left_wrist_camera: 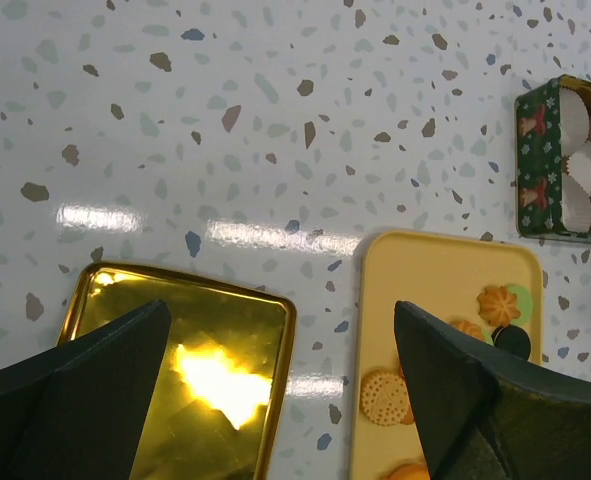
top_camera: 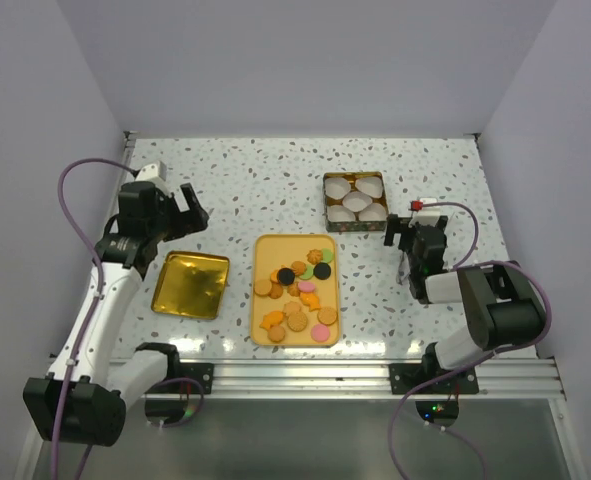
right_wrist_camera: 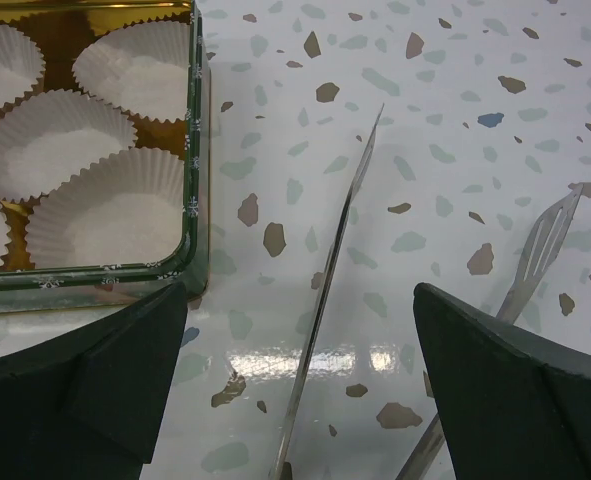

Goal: Pack the cookies

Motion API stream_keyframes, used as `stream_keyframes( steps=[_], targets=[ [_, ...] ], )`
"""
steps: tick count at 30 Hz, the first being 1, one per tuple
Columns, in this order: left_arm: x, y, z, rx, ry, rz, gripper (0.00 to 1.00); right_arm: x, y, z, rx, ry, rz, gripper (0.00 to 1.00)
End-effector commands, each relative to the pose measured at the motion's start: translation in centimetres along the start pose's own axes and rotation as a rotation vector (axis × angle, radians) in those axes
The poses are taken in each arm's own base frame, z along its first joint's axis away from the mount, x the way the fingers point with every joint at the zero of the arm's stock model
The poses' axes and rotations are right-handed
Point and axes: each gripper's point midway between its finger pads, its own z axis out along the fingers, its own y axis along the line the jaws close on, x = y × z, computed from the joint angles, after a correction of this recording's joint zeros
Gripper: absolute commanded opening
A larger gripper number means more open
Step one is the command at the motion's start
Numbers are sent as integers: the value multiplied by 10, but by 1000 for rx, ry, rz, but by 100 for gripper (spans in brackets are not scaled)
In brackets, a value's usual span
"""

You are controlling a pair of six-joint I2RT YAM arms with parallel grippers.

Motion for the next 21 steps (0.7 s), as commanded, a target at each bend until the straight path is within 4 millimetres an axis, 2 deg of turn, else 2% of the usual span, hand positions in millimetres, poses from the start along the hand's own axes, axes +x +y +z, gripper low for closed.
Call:
stream_keyframes(
  steps=[1, 3, 5, 9, 11, 18, 20, 21],
  targets=[
    [-2, 11, -13, -78, -10, -32, 100, -16, 1, 2, -9, -61, 1, 99],
    [-1, 12, -18, -86, 6, -30, 100, -15, 1, 2, -7, -58, 1, 99],
    [-10, 16, -29, -116, -41, -42, 100, -16, 1, 2, -9, -59, 1, 99],
    [-18, 25, -47, -166, -102, -41, 100, -16, 1, 2, -7, -59, -1, 99],
    [-15, 32, -50, -200, -104, -54, 100, -17, 1, 2, -9, -62, 1, 99],
    [-1, 31, -53, -187, -83, -104, 100, -16, -4, 1, 15, -61, 2, 99],
    [9, 39, -55, -233, -53, -125, 100, -22, -11, 0, 67, -61, 32, 99],
    [11, 40, -56, -233, -45, -117, 100, -34, -12, 4, 79, -63, 37, 99]
  ],
)
